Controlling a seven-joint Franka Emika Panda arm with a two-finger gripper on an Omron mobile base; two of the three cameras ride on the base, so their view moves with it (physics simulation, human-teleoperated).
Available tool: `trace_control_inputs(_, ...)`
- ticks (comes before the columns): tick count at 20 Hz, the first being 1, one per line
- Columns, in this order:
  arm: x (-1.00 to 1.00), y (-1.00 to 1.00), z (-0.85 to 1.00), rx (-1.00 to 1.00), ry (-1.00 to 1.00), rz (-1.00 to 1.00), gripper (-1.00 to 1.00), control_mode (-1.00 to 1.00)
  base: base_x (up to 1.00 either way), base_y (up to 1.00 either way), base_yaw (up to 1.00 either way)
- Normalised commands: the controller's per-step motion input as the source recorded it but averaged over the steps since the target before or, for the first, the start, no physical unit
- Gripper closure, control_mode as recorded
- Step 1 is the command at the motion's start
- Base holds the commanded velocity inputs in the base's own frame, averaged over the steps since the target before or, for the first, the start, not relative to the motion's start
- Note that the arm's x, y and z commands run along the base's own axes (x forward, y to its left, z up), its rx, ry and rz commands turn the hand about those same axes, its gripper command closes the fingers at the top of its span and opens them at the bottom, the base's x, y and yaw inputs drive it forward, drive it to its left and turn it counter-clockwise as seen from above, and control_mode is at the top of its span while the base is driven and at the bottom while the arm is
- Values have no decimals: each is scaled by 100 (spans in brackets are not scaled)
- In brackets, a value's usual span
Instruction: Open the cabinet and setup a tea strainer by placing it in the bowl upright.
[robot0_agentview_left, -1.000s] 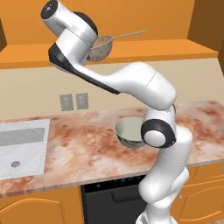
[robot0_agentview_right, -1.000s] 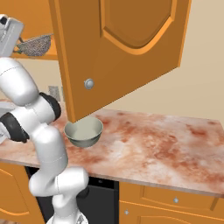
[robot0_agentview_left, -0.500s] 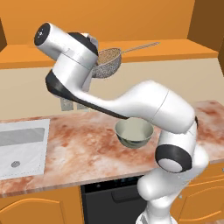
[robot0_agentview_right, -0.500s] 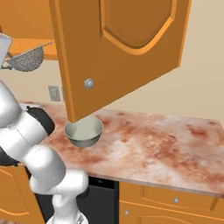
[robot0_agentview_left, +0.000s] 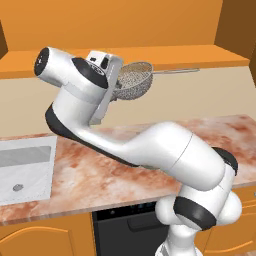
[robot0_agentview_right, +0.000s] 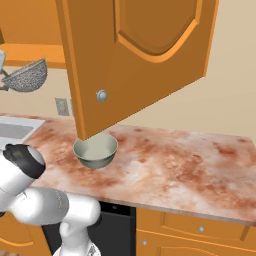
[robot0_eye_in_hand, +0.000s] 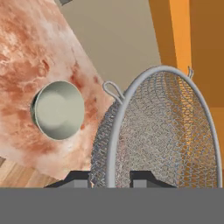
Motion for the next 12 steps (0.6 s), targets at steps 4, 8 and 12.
trace_control_inputs(4,0,-12,-5,7,8,-35,100,-100,0,0,0)
trace_control_inputs(8,-2,-16,-5,13,7,-25,100,-100,0,0,0)
trace_control_inputs(12,-18,-14,0,20,0,-11,100,-100,0,0,0)
